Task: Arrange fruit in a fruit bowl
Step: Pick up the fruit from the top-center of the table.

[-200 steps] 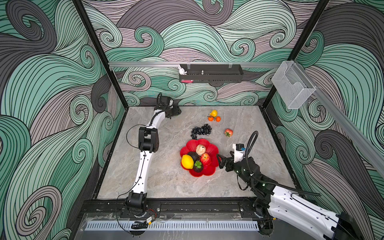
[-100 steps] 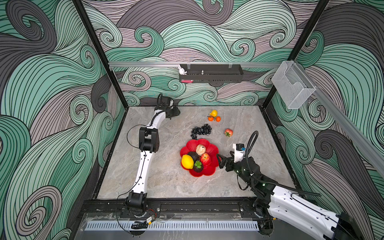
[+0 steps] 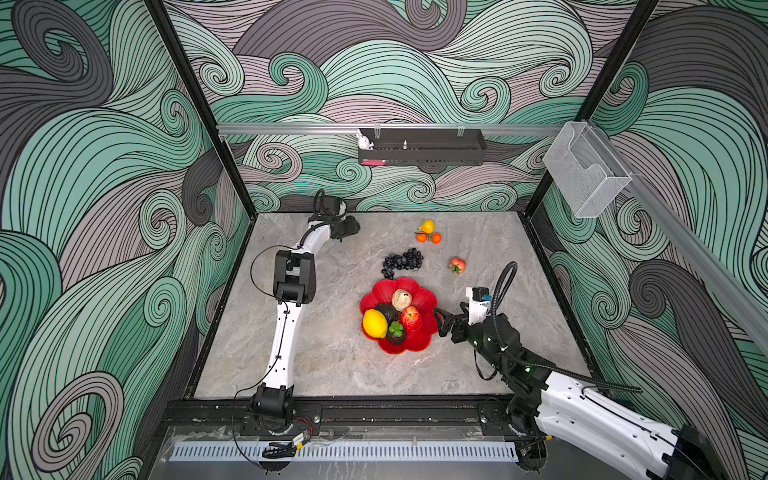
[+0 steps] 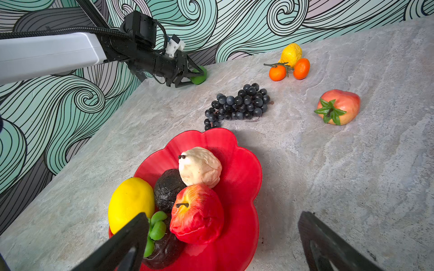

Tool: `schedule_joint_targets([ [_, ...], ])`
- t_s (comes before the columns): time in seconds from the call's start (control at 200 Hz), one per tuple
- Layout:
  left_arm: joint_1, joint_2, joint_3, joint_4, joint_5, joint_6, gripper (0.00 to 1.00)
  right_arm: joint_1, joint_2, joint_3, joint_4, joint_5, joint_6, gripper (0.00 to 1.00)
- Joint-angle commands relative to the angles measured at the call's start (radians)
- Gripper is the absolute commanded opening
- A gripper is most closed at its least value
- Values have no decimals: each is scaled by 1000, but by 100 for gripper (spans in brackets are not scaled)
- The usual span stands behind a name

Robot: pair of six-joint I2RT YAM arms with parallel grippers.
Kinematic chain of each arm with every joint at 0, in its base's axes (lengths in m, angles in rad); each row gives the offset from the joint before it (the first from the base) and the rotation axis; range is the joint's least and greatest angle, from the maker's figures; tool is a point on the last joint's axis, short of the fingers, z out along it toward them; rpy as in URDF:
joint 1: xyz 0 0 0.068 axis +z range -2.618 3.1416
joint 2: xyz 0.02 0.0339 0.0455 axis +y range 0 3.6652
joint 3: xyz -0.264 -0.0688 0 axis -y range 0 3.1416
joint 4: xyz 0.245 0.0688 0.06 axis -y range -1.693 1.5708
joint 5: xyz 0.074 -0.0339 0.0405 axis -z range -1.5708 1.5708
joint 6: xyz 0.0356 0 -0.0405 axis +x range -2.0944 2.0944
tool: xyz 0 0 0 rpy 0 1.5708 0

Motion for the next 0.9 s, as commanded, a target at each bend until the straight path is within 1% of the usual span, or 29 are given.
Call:
schedule_joint_targets([
  [0.0, -13, -115, -66, 32, 60, -42, 44, -5, 1, 8, 23, 4, 16, 100],
  [0.09, -16, -211, -192, 57, 82, -58, 44, -5, 11, 7, 22, 14, 28, 100],
  [0.22, -18, -389, -465, 153, 74, -109, 44, -5, 28, 28, -19, 34, 64, 100],
  [0.41, -31, -660, -820, 257, 77, -147, 44, -5, 13, 38, -29, -9, 112, 100],
  [0.51, -47, -811, -976, 299, 75, -170, 44, -5, 7, 77, -105, -17, 129, 100],
  [0.65, -110, -1042, -1181, 338, 32, -171, 44, -5, -25, 104, -174, -60, 160, 100],
  [0.756, -199, -1201, -1298, 323, -63, -121, 44, -5, -66, 106, -207, -89, 197, 100],
  [0.796, -229, -1282, -1348, 336, -88, -113, 44, -5, -76, 116, -238, -98, 212, 100],
  [0.851, -257, -1362, -1419, 374, -90, -127, 44, -4, -83, 140, -286, -114, 235, 100],
  [0.896, -274, -1421, -1482, 434, -62, -157, 43, -5, -83, 159, -321, -131, 251, 100],
])
